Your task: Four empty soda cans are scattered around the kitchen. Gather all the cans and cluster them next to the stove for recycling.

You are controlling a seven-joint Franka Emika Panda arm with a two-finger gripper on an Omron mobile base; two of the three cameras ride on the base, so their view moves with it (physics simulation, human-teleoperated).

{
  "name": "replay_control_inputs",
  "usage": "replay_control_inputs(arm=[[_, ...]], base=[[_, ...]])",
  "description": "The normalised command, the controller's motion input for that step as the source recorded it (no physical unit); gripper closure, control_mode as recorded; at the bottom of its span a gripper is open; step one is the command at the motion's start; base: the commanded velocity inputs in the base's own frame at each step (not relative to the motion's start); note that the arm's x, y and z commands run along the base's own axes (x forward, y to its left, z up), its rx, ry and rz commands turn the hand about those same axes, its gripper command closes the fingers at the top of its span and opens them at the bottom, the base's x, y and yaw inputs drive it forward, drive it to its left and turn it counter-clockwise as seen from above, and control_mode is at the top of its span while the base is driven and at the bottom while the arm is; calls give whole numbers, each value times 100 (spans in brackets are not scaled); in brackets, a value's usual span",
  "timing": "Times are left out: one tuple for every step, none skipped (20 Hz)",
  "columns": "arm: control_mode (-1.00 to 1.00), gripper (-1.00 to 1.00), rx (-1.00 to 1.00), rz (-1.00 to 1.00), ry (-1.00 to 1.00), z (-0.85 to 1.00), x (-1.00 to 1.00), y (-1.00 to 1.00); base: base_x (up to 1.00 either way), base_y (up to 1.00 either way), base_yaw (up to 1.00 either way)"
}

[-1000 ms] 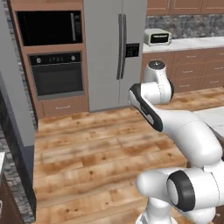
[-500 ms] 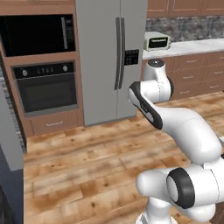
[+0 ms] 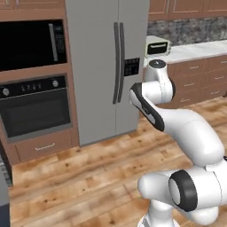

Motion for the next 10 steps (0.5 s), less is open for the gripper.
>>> replay_control_inputs(arm=[[100,-100,0,0,0,0,0,0],[100,-100,0,0,0,0,0,0],[100,-100,0,0,0,0,0,0],[100,-100,0,0,0,0,0,0],[100,-100,0,0,0,0,0,0],[100,-100,0,0,0,0,0,0],[100,-100,0,0,0,0,0,0],[100,-100,0,0,0,0,0,0],[100,-100,0,0,0,0,0,0],[100,-100,0,0,0,0,0,0]], base=[[100,-21,-20],[100,-25,-19],[100,-36,-15],[100,-49,-10],[100,-75,-5],[100,-94,-3],[100,-100,0],[100,-100,-1],[100,-100,-10],[100,-100,-20]])
